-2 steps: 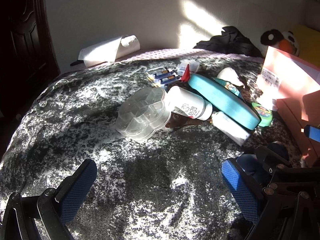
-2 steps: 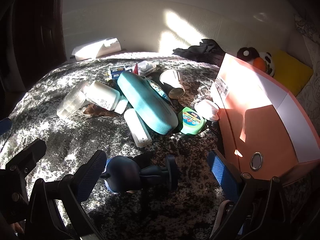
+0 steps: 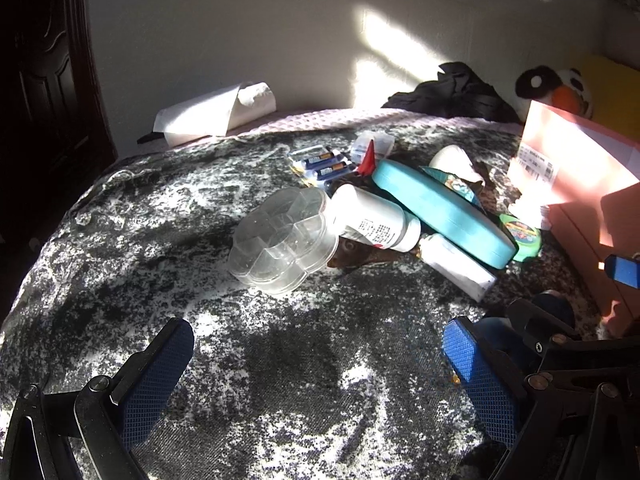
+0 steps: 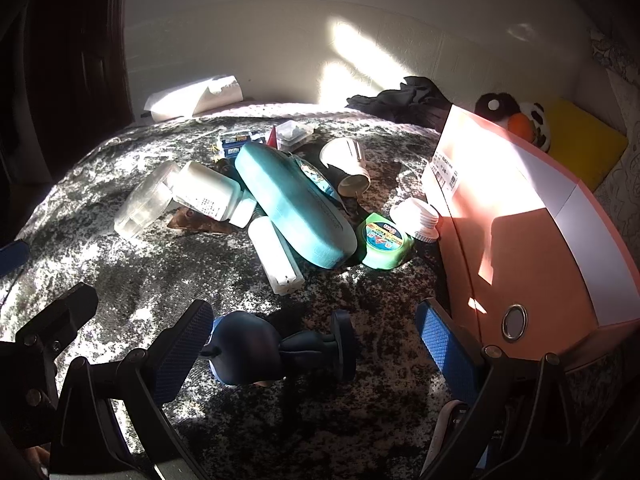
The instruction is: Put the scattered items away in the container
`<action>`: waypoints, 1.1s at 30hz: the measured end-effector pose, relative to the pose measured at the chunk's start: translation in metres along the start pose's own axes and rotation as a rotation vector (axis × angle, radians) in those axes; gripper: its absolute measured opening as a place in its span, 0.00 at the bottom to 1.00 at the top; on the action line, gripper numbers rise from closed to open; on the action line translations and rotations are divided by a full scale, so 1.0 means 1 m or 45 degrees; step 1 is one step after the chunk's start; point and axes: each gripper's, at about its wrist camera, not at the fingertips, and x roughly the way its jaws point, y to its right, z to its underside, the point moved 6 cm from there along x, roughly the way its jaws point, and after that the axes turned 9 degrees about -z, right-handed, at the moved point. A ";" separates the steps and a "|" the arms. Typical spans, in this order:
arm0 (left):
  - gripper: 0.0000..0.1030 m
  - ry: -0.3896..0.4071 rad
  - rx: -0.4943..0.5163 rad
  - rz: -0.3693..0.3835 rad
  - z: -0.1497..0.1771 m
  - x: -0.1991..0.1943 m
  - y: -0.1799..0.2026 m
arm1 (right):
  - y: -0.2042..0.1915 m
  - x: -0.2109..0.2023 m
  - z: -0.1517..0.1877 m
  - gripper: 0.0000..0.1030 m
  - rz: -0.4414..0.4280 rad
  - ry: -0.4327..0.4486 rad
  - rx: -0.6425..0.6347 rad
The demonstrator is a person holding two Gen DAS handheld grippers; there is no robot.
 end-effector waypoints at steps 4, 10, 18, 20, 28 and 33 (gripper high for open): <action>1.00 0.012 -0.011 -0.046 0.006 -0.001 0.009 | 0.001 -0.001 -0.001 1.00 0.012 0.030 -0.018; 1.00 0.031 -0.027 -0.116 0.014 -0.002 0.022 | 0.004 0.001 0.000 1.00 0.032 0.008 -0.013; 1.00 0.071 -0.053 -0.204 0.024 -0.019 0.046 | 0.004 0.001 -0.002 1.00 0.025 0.009 -0.013; 1.00 0.091 -0.063 -0.222 0.020 -0.024 0.044 | 0.004 0.001 -0.001 1.00 0.022 0.009 -0.012; 1.00 0.119 -0.098 -0.248 0.027 -0.062 0.073 | 0.002 0.000 -0.001 1.00 0.018 0.010 -0.012; 1.00 0.091 -0.112 -0.267 0.017 -0.086 0.127 | 0.001 0.000 -0.001 1.00 0.016 0.009 -0.013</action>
